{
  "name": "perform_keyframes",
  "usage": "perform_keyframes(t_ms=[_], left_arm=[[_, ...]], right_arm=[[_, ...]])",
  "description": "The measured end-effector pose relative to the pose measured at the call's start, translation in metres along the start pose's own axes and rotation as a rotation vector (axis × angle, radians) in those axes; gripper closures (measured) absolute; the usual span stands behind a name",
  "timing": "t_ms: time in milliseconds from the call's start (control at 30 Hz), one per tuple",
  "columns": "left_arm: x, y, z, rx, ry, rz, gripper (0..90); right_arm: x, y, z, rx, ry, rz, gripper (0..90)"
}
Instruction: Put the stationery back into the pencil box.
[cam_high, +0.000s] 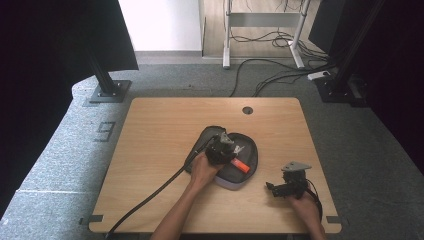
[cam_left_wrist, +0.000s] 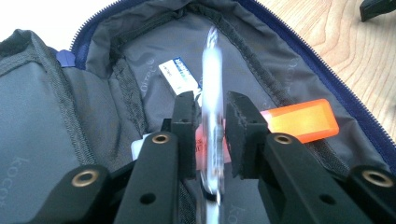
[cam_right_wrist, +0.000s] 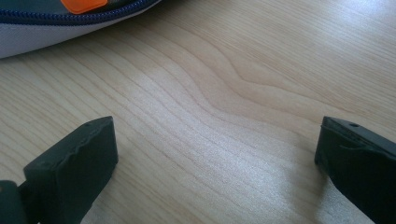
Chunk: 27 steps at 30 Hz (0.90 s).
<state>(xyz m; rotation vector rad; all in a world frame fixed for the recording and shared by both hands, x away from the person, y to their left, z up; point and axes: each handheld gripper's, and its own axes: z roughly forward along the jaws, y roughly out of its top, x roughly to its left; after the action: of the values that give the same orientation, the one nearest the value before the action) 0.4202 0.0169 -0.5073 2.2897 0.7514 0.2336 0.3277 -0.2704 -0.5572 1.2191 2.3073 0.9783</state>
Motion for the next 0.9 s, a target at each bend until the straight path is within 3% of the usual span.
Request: perform_keyframes(t_ms=[200, 533, 900], left_arm=[[0.001, 0.002, -0.005, -0.017, 0.012, -0.002, 63.8], [0.006, 0.005, -0.019, -0.035, 0.017, -0.014, 37.7], [0.003, 0.005, -0.036, -0.037, -0.03, 0.013, 15.1]], right_arm=[[0.0, 0.0, 0.0, 0.0, 0.0, 0.0, 0.0], [0.0, 0.0, 0.0, 0.0, 0.0, 0.0, 0.0], [0.0, 0.0, 0.0, 0.0, 0.0, 0.0, 0.0]])
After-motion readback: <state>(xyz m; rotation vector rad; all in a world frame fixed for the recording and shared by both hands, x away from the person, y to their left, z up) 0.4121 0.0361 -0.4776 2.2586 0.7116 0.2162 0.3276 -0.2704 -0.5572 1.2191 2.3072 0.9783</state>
